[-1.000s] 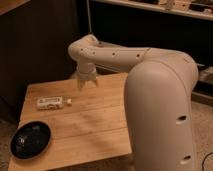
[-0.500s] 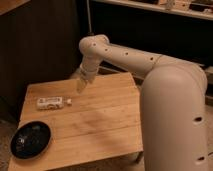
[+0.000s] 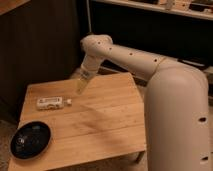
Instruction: Place the bottle in the ceramic bowl
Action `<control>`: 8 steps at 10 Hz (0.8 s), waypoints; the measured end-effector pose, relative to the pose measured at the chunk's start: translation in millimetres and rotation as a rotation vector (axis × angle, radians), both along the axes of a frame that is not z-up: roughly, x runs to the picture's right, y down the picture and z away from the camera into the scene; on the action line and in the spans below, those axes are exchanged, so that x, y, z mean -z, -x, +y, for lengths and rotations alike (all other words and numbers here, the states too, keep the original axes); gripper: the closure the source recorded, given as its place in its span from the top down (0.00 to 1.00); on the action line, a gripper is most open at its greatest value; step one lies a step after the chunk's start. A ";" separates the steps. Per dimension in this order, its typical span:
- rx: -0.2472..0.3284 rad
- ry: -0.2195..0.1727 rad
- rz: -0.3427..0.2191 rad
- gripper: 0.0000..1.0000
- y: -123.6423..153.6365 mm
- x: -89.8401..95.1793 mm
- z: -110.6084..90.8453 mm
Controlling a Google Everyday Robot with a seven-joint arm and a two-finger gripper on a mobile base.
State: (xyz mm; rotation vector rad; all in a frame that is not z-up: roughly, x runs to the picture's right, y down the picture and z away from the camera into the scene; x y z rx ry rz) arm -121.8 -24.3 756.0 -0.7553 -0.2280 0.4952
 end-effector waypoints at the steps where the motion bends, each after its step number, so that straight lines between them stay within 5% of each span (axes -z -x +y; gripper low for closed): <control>1: -0.007 -0.042 -0.014 0.65 6.8 1.4 -1.6; 4: 0.059 -0.161 -0.116 0.65 24.3 23.2 -12.8; 8: 0.065 -0.179 -0.134 0.65 23.7 33.5 -17.6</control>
